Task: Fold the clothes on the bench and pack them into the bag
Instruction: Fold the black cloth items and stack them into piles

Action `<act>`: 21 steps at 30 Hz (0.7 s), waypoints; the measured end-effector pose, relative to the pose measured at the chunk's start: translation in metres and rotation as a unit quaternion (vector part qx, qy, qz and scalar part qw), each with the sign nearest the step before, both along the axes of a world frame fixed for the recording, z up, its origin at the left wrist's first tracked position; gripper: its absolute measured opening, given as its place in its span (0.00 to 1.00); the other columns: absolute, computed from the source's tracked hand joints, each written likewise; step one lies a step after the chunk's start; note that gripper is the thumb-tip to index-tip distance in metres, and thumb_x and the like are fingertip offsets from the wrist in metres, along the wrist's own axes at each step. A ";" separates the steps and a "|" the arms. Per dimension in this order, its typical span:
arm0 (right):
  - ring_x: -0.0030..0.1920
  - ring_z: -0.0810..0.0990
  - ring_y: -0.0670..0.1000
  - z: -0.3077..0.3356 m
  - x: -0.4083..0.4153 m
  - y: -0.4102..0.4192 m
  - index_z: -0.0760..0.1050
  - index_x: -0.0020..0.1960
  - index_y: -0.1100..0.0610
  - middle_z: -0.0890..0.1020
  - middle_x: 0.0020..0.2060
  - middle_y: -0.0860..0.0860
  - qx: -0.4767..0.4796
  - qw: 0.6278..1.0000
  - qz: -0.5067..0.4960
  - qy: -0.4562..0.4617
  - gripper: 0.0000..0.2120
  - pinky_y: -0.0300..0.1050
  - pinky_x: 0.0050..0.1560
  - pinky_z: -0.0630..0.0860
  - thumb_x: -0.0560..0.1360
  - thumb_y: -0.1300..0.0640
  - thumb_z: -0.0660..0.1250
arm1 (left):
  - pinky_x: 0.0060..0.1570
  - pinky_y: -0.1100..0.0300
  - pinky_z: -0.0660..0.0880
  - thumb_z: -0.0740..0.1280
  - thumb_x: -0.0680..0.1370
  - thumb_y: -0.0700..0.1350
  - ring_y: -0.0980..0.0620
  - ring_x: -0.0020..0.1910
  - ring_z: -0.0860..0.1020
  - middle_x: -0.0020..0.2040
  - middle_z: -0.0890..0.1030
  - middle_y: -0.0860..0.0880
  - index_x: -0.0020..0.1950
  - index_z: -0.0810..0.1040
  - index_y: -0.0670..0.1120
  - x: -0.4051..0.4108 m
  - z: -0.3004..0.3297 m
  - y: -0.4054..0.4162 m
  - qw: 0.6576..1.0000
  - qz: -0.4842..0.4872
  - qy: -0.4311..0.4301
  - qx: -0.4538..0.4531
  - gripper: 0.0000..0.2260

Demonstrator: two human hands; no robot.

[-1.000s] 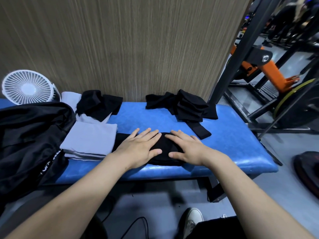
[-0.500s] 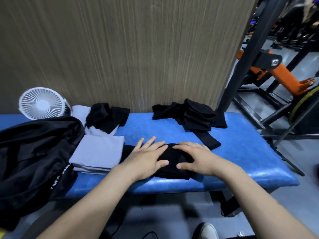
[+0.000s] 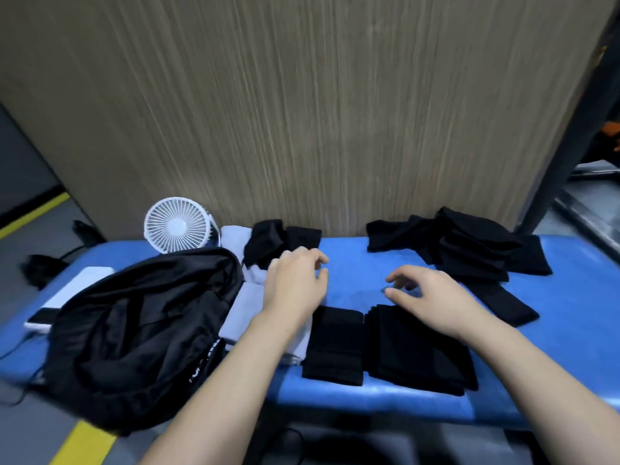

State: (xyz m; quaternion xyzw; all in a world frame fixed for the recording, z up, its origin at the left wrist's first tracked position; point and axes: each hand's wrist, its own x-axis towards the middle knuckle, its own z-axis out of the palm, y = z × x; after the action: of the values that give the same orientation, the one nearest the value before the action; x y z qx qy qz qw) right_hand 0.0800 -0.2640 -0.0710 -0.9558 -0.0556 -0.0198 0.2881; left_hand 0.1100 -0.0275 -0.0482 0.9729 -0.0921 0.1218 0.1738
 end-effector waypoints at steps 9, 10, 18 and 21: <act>0.53 0.78 0.47 -0.001 0.030 0.047 0.76 0.58 0.45 0.81 0.49 0.41 0.010 1.000 0.016 0.000 0.12 0.48 0.60 0.73 0.77 0.42 0.66 | 0.56 0.50 0.71 0.69 0.75 0.48 0.42 0.66 0.70 0.65 0.68 0.45 0.70 0.66 0.51 0.072 0.019 0.046 0.987 0.124 0.080 0.070 0.25; 0.53 0.78 0.48 0.000 0.032 0.053 0.76 0.58 0.45 0.81 0.50 0.42 0.012 1.000 0.019 0.000 0.12 0.49 0.60 0.72 0.77 0.42 0.65 | 0.57 0.49 0.70 0.70 0.75 0.49 0.41 0.66 0.69 0.65 0.69 0.45 0.70 0.66 0.50 0.078 0.021 0.049 0.984 0.131 0.086 0.086 0.25; 0.56 0.78 0.52 -0.001 0.043 0.101 0.73 0.62 0.47 0.81 0.55 0.46 0.020 0.998 0.053 0.022 0.15 0.51 0.63 0.70 0.78 0.44 0.65 | 0.53 0.53 0.73 0.71 0.73 0.48 0.47 0.60 0.76 0.54 0.79 0.51 0.58 0.77 0.59 0.107 0.012 0.068 0.986 0.082 0.087 0.112 0.14; 0.54 0.77 0.51 0.000 0.046 0.106 0.73 0.64 0.48 0.80 0.56 0.47 0.031 0.998 0.050 0.027 0.16 0.50 0.61 0.71 0.78 0.45 0.65 | 0.40 0.58 0.70 0.69 0.74 0.44 0.51 0.50 0.79 0.39 0.78 0.57 0.45 0.79 0.54 0.103 0.008 0.071 0.993 0.069 0.064 0.065 0.04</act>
State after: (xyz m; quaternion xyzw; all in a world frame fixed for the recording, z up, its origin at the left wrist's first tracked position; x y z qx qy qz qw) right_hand 0.1263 -0.1577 -0.0713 -0.9425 -0.0946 0.0182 0.3200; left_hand 0.2125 0.0432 -0.0399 0.9919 -0.0214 0.0648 0.1071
